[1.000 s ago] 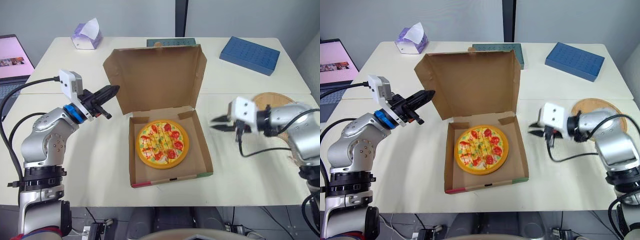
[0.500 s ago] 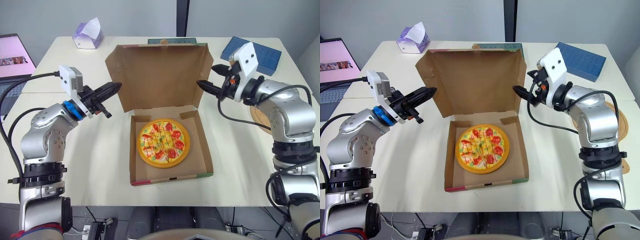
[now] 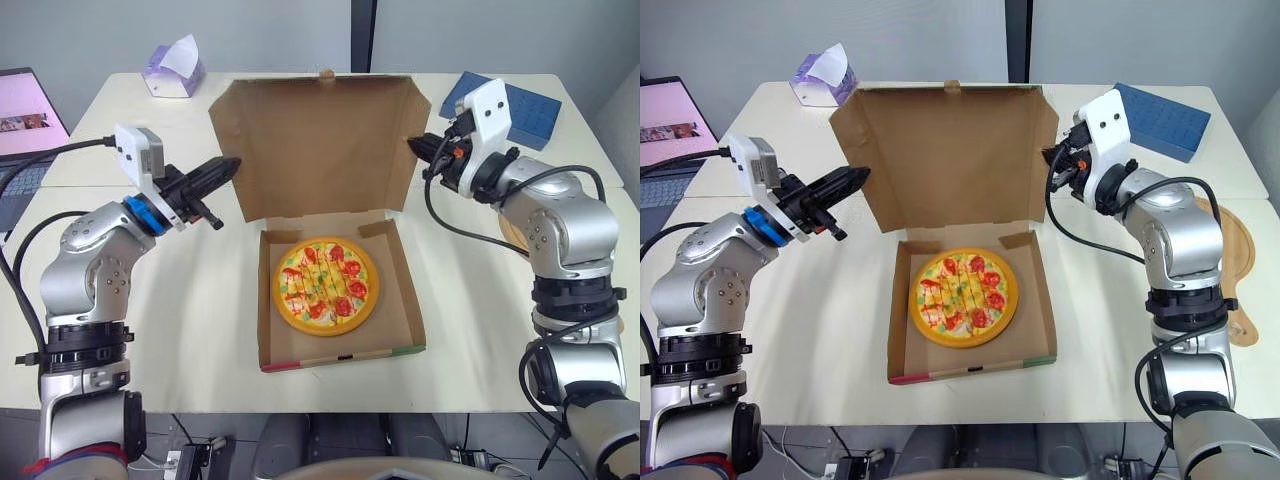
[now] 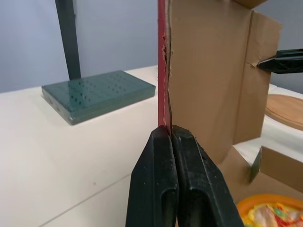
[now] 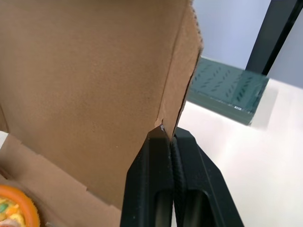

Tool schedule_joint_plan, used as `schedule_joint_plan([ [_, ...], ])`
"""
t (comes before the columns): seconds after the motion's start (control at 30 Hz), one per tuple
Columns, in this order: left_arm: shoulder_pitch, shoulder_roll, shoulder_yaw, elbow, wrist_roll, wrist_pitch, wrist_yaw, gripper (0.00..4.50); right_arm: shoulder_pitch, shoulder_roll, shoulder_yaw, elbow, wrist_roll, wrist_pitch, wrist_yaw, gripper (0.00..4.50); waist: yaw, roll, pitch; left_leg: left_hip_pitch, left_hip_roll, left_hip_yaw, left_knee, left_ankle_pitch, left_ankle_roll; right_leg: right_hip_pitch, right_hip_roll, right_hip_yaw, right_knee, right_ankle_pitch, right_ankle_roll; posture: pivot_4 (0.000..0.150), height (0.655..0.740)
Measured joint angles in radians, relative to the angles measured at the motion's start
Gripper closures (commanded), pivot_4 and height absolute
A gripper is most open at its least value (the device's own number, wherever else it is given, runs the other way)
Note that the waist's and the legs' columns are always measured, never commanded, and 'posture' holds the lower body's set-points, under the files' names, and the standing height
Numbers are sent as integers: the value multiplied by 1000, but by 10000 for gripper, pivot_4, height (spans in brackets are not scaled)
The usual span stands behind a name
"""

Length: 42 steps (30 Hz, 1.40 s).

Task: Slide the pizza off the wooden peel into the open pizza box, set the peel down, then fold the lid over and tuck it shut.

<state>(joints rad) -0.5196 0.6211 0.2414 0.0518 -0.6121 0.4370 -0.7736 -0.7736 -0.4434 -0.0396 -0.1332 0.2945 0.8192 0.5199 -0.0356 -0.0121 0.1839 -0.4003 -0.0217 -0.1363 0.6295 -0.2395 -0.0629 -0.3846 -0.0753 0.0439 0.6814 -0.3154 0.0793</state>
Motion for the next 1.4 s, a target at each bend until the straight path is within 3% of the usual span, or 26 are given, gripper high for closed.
schedule_joint_plan([
  [0.27,-28,-73,-14,-98,-2,85,117,45000,39,-18,0,-132,-1,43,-65,44563,-7,0,0,0,0,0,0,0,0,0,0,0,0,0,0,1500,7400],
  [0.5,-30,-66,-19,-107,-8,122,76,45000,93,-18,-11,-228,4,86,-109,44563,-9,0,0,0,0,1,0,0,0,-1,0,0,0,0,0,1500,7400],
  [0.73,-74,-11,-10,-4,-7,105,-26,24434,95,-20,-16,-245,20,94,-107,45000,-15,0,0,0,0,0,0,0,0,0,0,0,0,0,0,1500,7400],
  [1.27,-137,-20,-11,61,5,105,17,24434,95,-40,-15,-245,40,90,-105,45000,-18,0,0,0,0,0,0,0,0,0,0,0,0,0,0,1500,7400],
  [1.4,-157,-20,-20,72,21,105,18,33002,95,-41,-14,-245,41,89,-97,45000,-20,0,0,0,0,0,0,0,0,0,0,0,0,0,0,1500,7400],
])
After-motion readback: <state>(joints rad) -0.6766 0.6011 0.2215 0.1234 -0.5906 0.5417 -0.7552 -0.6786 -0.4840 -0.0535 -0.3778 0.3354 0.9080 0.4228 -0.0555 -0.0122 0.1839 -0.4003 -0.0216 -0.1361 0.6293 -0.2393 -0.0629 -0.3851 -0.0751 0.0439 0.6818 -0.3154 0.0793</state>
